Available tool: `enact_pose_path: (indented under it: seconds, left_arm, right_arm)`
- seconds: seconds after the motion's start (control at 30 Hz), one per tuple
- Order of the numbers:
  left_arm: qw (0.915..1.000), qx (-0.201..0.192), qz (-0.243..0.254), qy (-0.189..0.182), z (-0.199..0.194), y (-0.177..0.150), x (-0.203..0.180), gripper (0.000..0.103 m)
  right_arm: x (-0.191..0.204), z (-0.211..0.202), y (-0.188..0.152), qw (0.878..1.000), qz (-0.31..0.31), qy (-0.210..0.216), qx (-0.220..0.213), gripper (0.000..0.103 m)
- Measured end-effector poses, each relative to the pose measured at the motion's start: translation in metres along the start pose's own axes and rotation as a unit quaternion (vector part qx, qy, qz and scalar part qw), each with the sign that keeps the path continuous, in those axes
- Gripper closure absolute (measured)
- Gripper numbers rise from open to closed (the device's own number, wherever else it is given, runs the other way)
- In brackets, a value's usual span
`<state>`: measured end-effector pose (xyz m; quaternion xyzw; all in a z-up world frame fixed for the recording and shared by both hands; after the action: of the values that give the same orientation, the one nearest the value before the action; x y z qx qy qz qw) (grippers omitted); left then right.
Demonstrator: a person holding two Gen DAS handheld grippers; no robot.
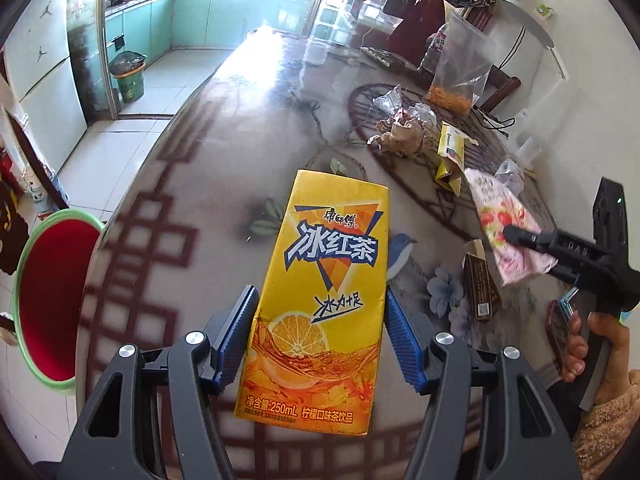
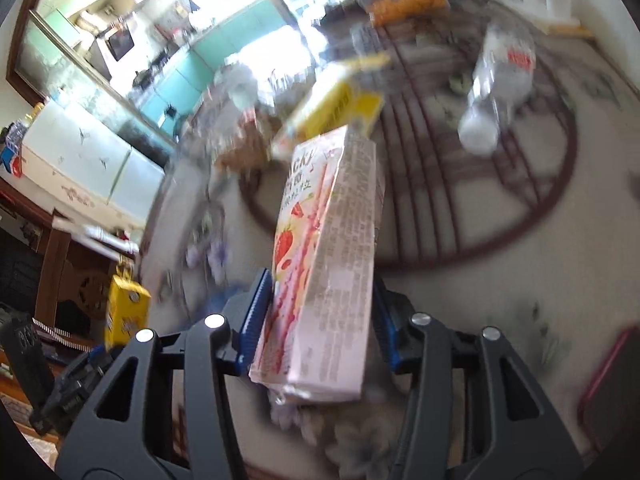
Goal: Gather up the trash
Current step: 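Carry the iced tea carton and Pocky box over the red bucket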
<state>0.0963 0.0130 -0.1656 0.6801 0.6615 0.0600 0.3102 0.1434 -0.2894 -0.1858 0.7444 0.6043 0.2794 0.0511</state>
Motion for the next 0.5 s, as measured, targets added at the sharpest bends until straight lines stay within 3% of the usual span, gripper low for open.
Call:
enact_pose_path:
  seconds: [0.07,0.1,0.23,0.33,0.5]
  left_arm:
    - [1.0000,0.000,0.000,-0.002,-0.004,-0.004,0.001,0.043]
    - [1.0000,-0.001,-0.001,-0.003,-0.005,-0.004,0.001,0.043]
    - [0.9999,-0.009,-0.005,-0.012,-0.009,-0.003,-0.002,0.043]
    - [0.9998,-0.016,0.005,-0.013,-0.016,-0.004,-0.008,0.043]
    - [0.9997,-0.017,0.011,-0.011,-0.020,-0.006,-0.009,0.042]
  right_arm:
    - [-0.007,-0.001,-0.005,0.999,-0.005,-0.043,0.000,0.035]
    - [-0.010,-0.002,-0.002,0.998,-0.008,-0.062,-0.006,0.019]
    - [-0.003,0.007,0.011,0.995,-0.034,-0.093,0.001,0.018]
    - [-0.011,0.020,0.010,0.988,-0.046,-0.147,0.017,0.018]
    - [-0.039,0.014,-0.001,0.990,0.012,-0.137,0.017,0.018]
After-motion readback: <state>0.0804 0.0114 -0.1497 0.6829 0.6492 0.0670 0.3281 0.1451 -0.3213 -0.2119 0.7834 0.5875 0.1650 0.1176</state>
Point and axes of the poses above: each gripper's, at about its wrist camera, not at the fingertips, and z roughly the way its jaws point, x to its left, y to its top, the point moved 7 cm from there along z, roughly the way its jaws point, and after that the axes turned 4 degrees about -y, right-handed, at the moved point
